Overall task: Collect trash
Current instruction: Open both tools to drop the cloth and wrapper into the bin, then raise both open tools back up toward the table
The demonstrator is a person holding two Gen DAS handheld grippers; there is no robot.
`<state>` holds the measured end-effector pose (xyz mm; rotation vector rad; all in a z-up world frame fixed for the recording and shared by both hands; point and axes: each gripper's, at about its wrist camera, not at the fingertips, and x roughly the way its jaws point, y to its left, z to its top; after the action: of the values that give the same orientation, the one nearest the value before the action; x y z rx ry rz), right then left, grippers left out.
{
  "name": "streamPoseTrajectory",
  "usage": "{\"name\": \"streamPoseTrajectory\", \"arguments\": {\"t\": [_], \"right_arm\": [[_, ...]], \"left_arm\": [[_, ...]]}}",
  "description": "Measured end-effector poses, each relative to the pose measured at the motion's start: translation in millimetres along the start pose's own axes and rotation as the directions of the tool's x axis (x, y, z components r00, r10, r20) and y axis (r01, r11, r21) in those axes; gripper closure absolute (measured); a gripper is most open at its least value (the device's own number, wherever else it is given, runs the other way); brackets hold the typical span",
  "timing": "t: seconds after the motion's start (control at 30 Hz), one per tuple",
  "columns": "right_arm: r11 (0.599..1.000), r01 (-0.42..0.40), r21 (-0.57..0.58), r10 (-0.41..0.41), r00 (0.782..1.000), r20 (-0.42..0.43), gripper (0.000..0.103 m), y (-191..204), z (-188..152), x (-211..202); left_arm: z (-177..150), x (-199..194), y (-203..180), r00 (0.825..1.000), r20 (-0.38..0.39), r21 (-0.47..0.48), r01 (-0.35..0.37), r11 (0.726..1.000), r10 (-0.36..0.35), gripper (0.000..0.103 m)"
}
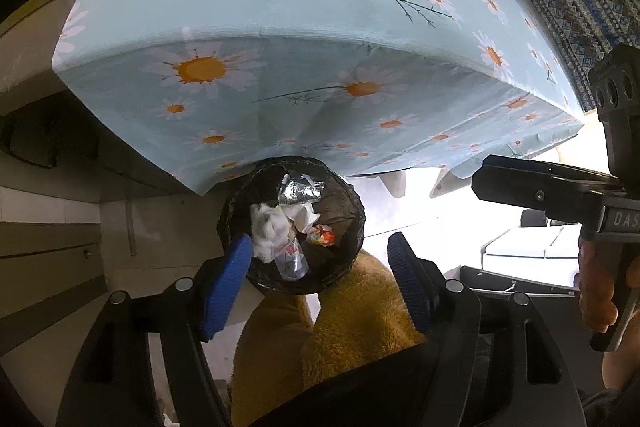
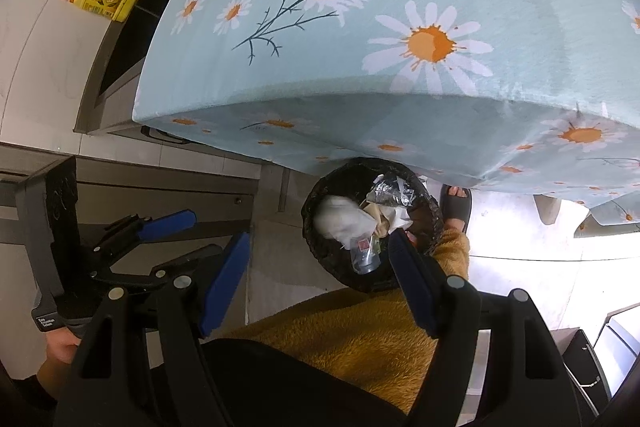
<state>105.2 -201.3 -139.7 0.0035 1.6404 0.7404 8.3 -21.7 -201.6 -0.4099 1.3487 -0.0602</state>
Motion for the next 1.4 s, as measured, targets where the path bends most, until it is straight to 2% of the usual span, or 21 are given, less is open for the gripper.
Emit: {"name": "streamPoseTrajectory", "arguments": {"t": [0.47,0.7,0.8,0.9,1.17,1.4], "right_arm": [[1.0,0.01,-0.011,-0.009,1.0,0.028,0.031,2,6,-12],[0.999,-0.013,-0.045,0.019,0.993,0.119,0.031,8,19,-43],[0.997,-0.011,-0.072,0.023,0.986,0.167,0.031,12,25,-59],[0.994,-0.005,-0.107,0.027,0.977,0.21,0.031,15,30,-73],[0.987,0.022,-0.16,0.026,0.955,0.295,0.031,18,59,-101],[0.977,0.054,-0.208,0.017,0.946,0.323,0.031,19,104,-114]], "left_arm": [[8,-17,-7,0.999,0.024,0.019,0.028,0.999,-0.028,0.035],[23,-47,-18,0.995,0.091,0.046,0.047,0.998,-0.051,0.035],[34,-63,-24,0.99,0.134,0.06,0.04,0.997,-0.048,0.035],[43,-73,-29,0.982,0.168,0.058,0.073,0.996,-0.082,0.035],[74,-98,-33,0.966,0.253,0.075,0.037,0.997,-0.055,0.035],[107,-117,-31,0.945,0.327,0.055,-0.004,0.998,-0.014,0.035]]}}
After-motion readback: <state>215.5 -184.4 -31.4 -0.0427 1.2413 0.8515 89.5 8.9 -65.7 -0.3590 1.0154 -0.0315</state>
